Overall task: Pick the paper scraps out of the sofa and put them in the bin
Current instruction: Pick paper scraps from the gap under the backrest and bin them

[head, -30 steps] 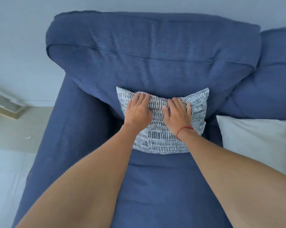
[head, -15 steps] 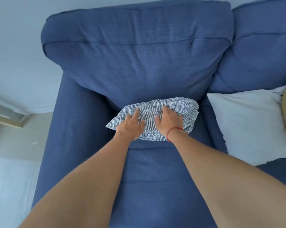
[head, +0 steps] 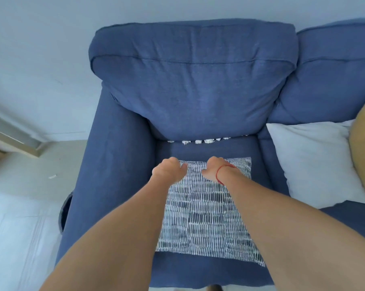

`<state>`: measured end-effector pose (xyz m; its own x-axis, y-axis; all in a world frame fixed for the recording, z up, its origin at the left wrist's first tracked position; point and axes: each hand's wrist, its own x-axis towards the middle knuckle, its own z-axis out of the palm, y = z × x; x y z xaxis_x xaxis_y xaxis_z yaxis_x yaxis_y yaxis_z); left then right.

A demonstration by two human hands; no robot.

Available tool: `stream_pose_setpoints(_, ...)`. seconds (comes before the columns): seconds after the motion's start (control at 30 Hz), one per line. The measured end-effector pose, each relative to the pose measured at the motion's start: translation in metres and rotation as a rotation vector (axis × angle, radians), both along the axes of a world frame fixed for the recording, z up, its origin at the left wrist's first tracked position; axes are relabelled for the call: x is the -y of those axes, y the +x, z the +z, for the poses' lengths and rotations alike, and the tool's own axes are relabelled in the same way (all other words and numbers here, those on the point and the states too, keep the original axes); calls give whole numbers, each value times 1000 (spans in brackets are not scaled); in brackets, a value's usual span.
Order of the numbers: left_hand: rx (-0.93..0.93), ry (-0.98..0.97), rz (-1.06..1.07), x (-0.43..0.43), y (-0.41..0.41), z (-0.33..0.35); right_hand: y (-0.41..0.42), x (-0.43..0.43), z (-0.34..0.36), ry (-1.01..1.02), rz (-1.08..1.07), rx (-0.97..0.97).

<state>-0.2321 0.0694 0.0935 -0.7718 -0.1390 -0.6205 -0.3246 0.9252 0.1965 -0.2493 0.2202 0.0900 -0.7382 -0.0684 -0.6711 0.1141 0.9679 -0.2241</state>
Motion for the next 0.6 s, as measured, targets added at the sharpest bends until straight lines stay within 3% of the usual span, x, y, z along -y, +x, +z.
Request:
stream_pose_setpoints(0.23, 15, 72, 79, 22, -34, -14, -48, 30, -27, -170, -30, 128)
stream_pose_setpoints(0.43, -48, 155, 138, 39, -84, -49, -95, 43, -62, -270, -135, 88)
stream_pose_setpoints(0.6, 52, 188, 175, 48, -103, -103, -114, 61, -111, -313, -159, 129)
